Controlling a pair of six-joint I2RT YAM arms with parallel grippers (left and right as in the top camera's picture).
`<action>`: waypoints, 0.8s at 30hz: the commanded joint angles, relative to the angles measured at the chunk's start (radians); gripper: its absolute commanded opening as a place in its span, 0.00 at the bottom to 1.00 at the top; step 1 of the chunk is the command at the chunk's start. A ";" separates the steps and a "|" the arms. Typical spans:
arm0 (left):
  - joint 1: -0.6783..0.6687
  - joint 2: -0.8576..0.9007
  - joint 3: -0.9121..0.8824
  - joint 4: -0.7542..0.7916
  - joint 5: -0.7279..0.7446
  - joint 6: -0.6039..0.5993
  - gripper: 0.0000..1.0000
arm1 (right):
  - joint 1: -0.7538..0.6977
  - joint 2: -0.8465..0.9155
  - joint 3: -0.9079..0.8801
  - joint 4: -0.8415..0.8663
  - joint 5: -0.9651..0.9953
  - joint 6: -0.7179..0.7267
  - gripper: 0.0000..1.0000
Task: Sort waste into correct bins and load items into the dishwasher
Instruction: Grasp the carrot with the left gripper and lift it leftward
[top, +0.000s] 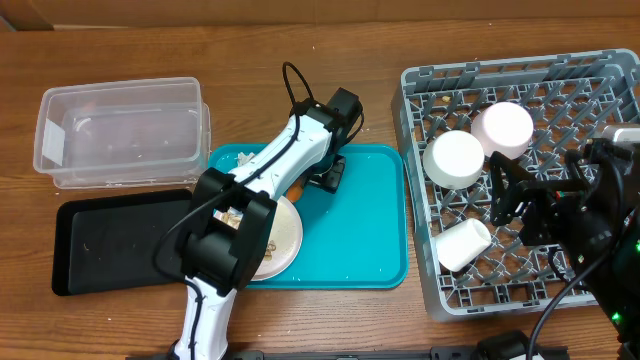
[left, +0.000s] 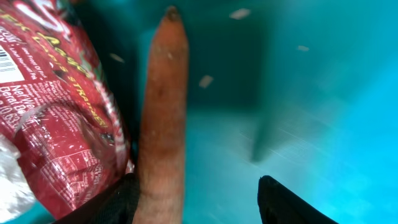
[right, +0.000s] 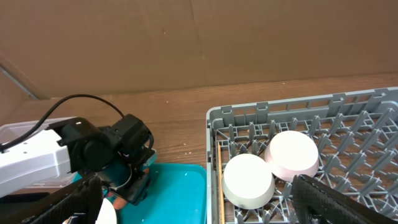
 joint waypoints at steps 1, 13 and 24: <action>-0.004 0.081 -0.006 0.009 0.039 -0.014 0.63 | 0.002 -0.003 0.006 0.005 0.010 0.003 1.00; -0.004 0.081 0.098 -0.133 0.058 -0.050 0.15 | 0.002 -0.003 0.006 0.005 0.010 0.003 1.00; 0.002 -0.050 0.438 -0.403 0.047 -0.103 0.18 | 0.002 -0.003 0.006 0.005 0.010 0.003 1.00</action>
